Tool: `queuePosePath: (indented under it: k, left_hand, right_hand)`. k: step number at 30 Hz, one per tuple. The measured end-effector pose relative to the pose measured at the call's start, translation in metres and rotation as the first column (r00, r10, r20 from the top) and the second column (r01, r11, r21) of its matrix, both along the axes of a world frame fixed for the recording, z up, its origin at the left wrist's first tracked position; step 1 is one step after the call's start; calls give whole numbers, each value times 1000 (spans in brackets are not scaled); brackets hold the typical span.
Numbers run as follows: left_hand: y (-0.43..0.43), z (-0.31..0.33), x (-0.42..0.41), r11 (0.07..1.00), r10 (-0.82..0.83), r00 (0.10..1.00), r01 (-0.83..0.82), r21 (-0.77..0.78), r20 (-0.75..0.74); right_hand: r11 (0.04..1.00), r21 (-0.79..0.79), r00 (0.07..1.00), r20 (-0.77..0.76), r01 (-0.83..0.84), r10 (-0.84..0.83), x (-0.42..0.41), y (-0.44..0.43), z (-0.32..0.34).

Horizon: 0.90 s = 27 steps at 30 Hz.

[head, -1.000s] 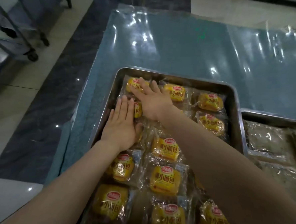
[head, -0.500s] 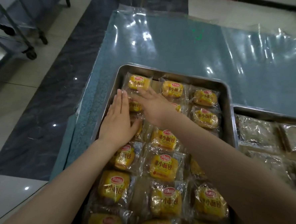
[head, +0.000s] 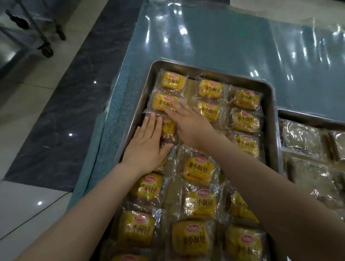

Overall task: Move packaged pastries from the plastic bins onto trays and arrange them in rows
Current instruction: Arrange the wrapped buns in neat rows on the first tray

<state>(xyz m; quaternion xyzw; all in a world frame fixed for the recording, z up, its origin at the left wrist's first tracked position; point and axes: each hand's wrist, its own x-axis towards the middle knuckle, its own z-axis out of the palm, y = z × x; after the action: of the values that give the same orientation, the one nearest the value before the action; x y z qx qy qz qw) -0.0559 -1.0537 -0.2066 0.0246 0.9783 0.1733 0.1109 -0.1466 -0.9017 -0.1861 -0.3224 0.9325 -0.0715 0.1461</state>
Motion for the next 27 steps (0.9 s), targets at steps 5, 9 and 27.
queuePosePath:
  k: [5,9,27]
  left_hand:
    - [-4,0,36,999,0,1000,0,37,11]
    - [-1,-3,51,1000,14,999,-15,21,46]
    - [1,9,116,999,41,999,-42,17,11]
  right_hand:
    - [997,-57,998,31,-47,48,40,11,0]
    - [996,21,995,52,-86,85,58,8,-4]
    - [983,-24,981,67,-183,184,113,15,2]
